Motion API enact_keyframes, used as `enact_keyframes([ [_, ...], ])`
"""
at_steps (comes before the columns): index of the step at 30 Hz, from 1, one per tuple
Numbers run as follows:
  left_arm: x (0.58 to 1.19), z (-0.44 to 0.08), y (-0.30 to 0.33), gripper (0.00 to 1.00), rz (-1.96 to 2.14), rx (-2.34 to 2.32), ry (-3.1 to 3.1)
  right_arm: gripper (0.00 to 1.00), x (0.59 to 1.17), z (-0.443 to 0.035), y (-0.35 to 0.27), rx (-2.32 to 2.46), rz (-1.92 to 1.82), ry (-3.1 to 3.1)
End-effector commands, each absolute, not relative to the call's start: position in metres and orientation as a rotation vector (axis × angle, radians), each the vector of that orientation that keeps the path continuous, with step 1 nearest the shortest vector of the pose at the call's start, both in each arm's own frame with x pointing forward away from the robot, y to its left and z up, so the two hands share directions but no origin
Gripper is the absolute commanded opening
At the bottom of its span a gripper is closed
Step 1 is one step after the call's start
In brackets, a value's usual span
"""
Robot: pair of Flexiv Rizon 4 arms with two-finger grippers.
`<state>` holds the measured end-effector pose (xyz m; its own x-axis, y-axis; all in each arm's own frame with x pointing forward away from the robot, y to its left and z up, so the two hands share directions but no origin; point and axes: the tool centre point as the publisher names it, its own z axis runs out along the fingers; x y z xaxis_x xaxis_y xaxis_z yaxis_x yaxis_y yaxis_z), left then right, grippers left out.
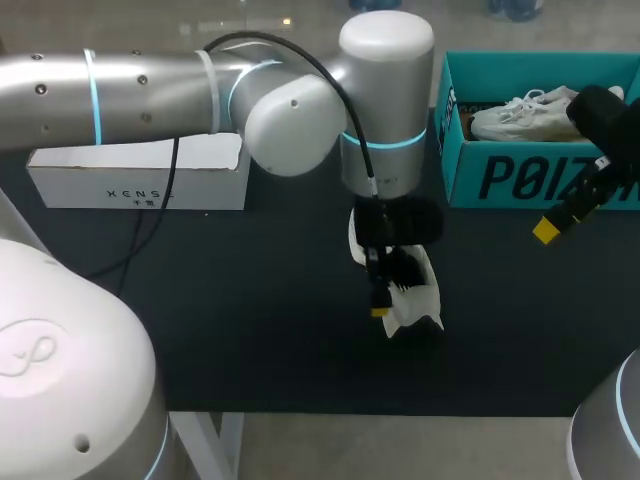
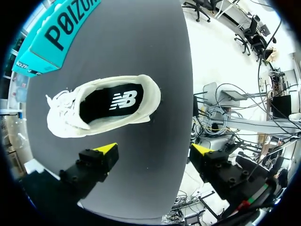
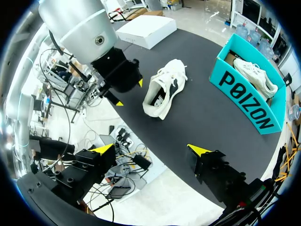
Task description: Take the shoe out of the shoebox, open the shoe tongue, remove and reinsert the insole, then place the shoe into the shoebox
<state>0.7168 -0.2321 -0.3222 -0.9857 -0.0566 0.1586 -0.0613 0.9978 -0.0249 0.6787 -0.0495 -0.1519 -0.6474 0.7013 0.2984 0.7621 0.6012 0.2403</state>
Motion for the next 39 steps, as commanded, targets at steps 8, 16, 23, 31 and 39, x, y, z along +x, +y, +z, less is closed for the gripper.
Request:
enact_keyframes([
  [8, 0.704, -0.331, -0.262, 1.00, 0.075, 0.059, -2.983, 1.00, 0.680, -0.152, -0.049, -1.224, -0.516, -2.651],
  [16, 0.695, -0.334, -0.295, 1.00, 0.041, 0.065, -3.013, 1.00, 0.680, -0.152, -0.049, -1.224, -0.516, -2.651],
  [23, 0.696, -0.338, -0.306, 1.00, 0.006, 0.113, -3.022, 1.00, 0.680, -0.152, -0.049, -1.224, -0.516, -2.651],
  [31, 0.698, -0.338, -0.303, 1.00, -0.010, 0.188, -3.036, 1.00, 0.680, -0.152, -0.049, -1.224, -0.516, -2.651],
  [39, 0.699, -0.339, -0.301, 1.00, -0.013, 0.197, -3.033, 1.00, 0.680, -0.152, -0.049, -1.224, -0.516, -2.651],
])
